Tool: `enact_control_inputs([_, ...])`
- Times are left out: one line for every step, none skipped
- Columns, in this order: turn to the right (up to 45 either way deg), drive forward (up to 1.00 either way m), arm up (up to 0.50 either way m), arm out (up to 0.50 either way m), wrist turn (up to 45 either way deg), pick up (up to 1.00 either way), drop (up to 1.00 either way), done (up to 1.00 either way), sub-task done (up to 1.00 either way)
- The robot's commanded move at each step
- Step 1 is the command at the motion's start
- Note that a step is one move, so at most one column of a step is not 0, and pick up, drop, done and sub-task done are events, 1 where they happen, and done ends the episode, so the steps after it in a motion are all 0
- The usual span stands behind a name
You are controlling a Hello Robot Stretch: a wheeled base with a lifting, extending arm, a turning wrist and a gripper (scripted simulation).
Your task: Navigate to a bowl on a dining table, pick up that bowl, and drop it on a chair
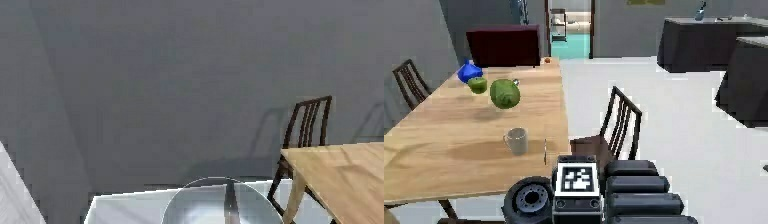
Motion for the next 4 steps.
enact_control_inputs([-42.0,0.00,0.00,0.00,0.0,0.00,0.00,0.00,0.00])
enact_control_inputs([0.0,0.00,0.00,0.20,0.0,0.00,0.00,0.00,0.00])
enact_control_inputs([0.0,0.00,0.00,0.00,45.0,0.00,0.00,0.00,0.00])
enact_control_inputs([0.0,0.00,0.00,0.00,45.0,0.00,0.00,0.00,0.00])
